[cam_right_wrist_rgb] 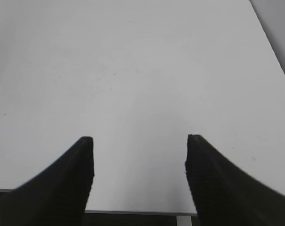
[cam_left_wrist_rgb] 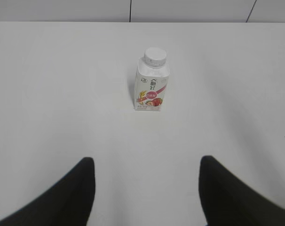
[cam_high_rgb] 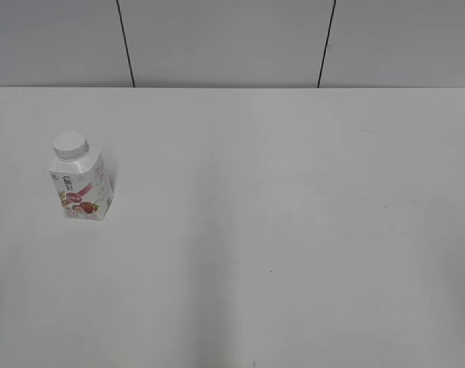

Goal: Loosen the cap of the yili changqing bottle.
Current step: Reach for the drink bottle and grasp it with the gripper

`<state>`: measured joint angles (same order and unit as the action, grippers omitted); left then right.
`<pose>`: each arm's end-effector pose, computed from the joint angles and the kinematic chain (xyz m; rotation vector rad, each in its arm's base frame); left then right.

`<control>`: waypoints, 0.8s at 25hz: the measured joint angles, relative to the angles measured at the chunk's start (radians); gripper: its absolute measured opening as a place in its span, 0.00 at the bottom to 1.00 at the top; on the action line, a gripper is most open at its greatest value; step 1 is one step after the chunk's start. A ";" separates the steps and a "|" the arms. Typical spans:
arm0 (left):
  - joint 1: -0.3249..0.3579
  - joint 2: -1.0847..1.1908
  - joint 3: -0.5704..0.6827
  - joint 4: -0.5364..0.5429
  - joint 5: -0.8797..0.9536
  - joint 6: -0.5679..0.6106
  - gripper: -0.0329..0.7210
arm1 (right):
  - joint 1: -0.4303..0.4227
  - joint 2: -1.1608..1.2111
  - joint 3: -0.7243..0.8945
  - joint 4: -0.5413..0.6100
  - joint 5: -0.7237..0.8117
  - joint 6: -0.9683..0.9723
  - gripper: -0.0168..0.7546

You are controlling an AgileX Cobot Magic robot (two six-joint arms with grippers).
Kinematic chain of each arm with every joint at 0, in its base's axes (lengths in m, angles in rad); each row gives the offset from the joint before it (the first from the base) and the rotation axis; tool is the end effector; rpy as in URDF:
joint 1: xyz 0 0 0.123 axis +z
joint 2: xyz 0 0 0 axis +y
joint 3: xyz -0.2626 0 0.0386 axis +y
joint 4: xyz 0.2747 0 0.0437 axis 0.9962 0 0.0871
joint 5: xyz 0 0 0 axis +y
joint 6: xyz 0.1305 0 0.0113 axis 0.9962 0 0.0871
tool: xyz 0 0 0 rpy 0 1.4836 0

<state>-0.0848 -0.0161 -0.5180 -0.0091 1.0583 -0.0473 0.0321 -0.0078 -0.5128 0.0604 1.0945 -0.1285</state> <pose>0.0693 -0.0069 0.2793 0.0383 2.0087 -0.0952 0.0690 0.0092 0.2729 -0.1697 2.0490 0.0126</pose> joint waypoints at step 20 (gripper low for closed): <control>0.000 0.000 0.000 0.000 0.000 0.000 0.62 | 0.000 0.000 0.000 0.000 0.000 0.000 0.66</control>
<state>-0.0848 -0.0161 -0.5180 -0.0091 1.0583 -0.0473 0.0321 -0.0078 -0.5128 0.0604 1.0945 -0.1285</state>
